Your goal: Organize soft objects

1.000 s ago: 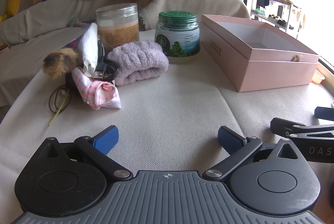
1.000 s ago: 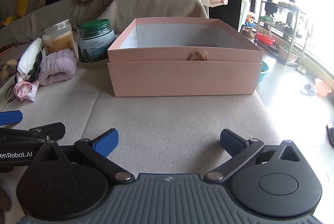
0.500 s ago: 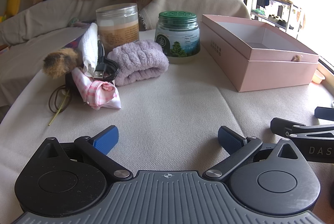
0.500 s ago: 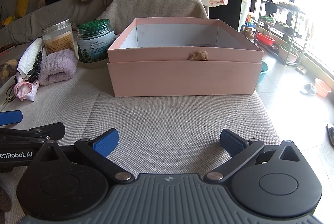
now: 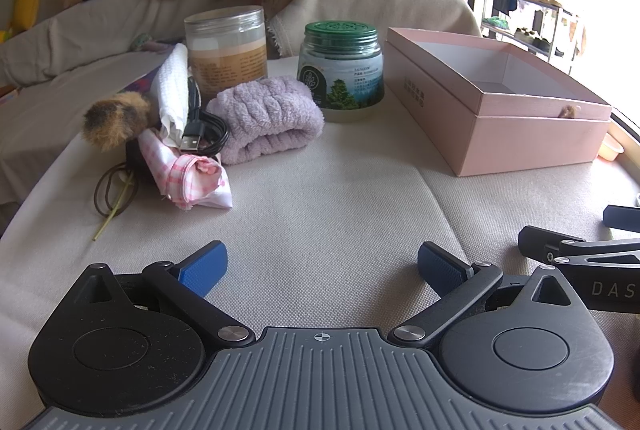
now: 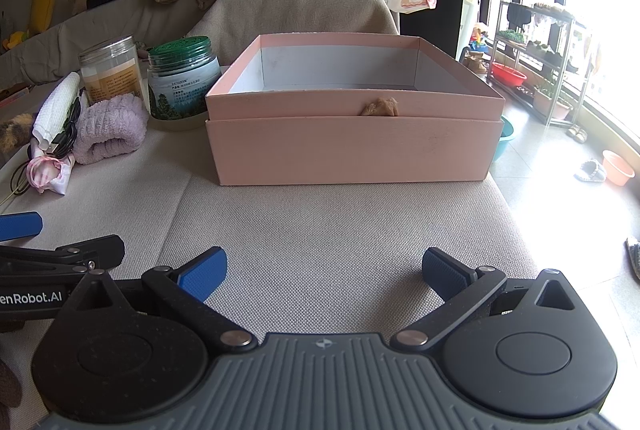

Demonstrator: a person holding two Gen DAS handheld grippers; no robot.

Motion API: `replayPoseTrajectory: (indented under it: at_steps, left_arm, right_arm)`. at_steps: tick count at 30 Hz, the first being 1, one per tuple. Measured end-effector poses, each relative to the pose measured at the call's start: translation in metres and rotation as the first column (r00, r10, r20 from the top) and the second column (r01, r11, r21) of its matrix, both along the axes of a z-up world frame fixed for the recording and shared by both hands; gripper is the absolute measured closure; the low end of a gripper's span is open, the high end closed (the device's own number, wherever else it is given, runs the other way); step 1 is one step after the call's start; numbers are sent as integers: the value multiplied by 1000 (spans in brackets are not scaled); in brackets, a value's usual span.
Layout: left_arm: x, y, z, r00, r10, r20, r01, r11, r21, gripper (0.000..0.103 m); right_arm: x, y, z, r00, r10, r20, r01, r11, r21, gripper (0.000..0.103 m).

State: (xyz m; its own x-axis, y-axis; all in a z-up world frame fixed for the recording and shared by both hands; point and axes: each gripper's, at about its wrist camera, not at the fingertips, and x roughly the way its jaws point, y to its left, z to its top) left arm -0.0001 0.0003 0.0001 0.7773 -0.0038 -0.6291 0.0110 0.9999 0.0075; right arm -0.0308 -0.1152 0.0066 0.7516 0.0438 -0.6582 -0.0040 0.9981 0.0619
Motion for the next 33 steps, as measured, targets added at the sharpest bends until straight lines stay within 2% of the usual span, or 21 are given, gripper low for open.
replayPoseTrajectory:
  at_steps: [6, 12, 16, 19, 22, 24, 26, 28, 31, 33]
  left_arm:
    - [0, 0, 0, 1000, 0, 0, 0, 1000, 1, 0]
    - [-1, 2, 1, 1000, -10, 1, 10, 1000, 5, 0]
    - [-4, 8, 4, 997, -77, -13, 77, 997, -18, 0]
    - [-3, 28, 13, 987, -154, -46, 147, 981, -129, 0]
    - [-2, 56, 28, 982, -181, -60, 161, 955, -251, 1]
    - [-5, 73, 47, 987, -160, -12, 151, 952, -265, 1]
    - [-6, 96, 74, 989, -120, 87, 139, 955, -262, 1]
    - [1, 120, 96, 979, -95, 180, 138, 959, -247, 1]
    - [34, 157, 114, 942, -150, 300, 198, 971, -137, 1]
    - [65, 182, 114, 930, -213, 301, 246, 966, -77, 1]
  right_arm:
    - [1, 1, -2, 1000, 10, -15, -10, 1000, -1, 0]
    - [10, -1, 3, 994, 63, -84, -63, 998, -3, 0]
    - [11, -1, 4, 993, 63, -102, -64, 998, -4, 0]
    - [11, -1, 4, 992, 62, -106, -63, 998, -4, 0]
    - [12, 0, 3, 992, 67, -105, -68, 998, -8, 0]
    - [12, 0, 3, 992, 70, -105, -71, 997, -7, 0]
    - [10, 0, 3, 992, 71, -104, -73, 997, -7, 0]
    - [10, 2, 4, 990, 82, -115, -84, 996, -9, 0]
    - [15, 4, 8, 980, 129, -153, -131, 991, -3, 0]
    - [21, 10, 11, 962, 201, -185, -205, 979, -2, 0]
